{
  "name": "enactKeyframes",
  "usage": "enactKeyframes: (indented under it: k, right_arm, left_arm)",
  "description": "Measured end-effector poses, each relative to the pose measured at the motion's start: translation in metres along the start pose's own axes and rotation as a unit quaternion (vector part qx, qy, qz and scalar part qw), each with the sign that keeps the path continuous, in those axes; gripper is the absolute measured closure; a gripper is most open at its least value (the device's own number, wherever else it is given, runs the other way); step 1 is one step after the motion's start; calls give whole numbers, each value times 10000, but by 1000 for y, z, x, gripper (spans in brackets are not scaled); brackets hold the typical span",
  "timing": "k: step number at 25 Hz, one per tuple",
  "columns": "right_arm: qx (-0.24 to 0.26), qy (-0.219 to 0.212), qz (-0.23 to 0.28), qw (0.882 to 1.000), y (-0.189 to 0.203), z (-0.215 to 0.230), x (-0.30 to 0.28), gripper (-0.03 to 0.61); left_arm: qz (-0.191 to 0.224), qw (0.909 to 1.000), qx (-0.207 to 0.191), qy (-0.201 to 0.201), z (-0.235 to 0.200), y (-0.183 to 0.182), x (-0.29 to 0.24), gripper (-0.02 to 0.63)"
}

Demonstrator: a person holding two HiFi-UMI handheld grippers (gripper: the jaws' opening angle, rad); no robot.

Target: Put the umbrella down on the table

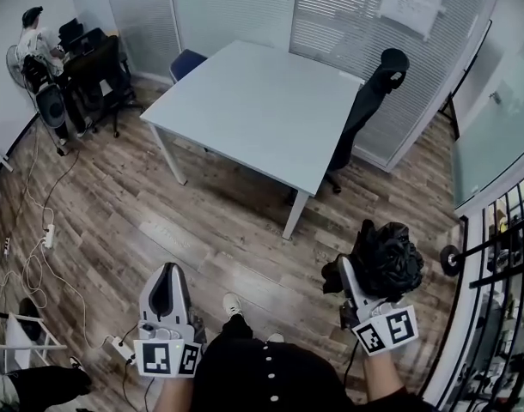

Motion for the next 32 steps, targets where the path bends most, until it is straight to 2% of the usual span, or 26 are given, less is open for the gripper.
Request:
enactKeyframes:
  k: [17, 25, 32]
  right_arm:
    - [189, 378, 83, 9991, 0, -7, -118, 311]
    - [254, 457, 110, 9986, 2, -23, -155, 311]
    - [266, 412, 72, 9988, 10, -39, -164, 311]
  left_arm:
    - [63, 9994, 28, 350, -82, -7, -116, 588]
    - [98, 9986, 40, 521, -113, -12, -145, 588]
    - [20, 9982, -4, 597, -132, -10, -151, 588]
Point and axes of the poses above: the fingertips, and each gripper's own axes: x backward along the fingers, z to its right, y out of its underside, the point moved 4 cm from there along x, backward along the fingers, and after that the axes turned 4 degrees about x, right-handed, at the moved point
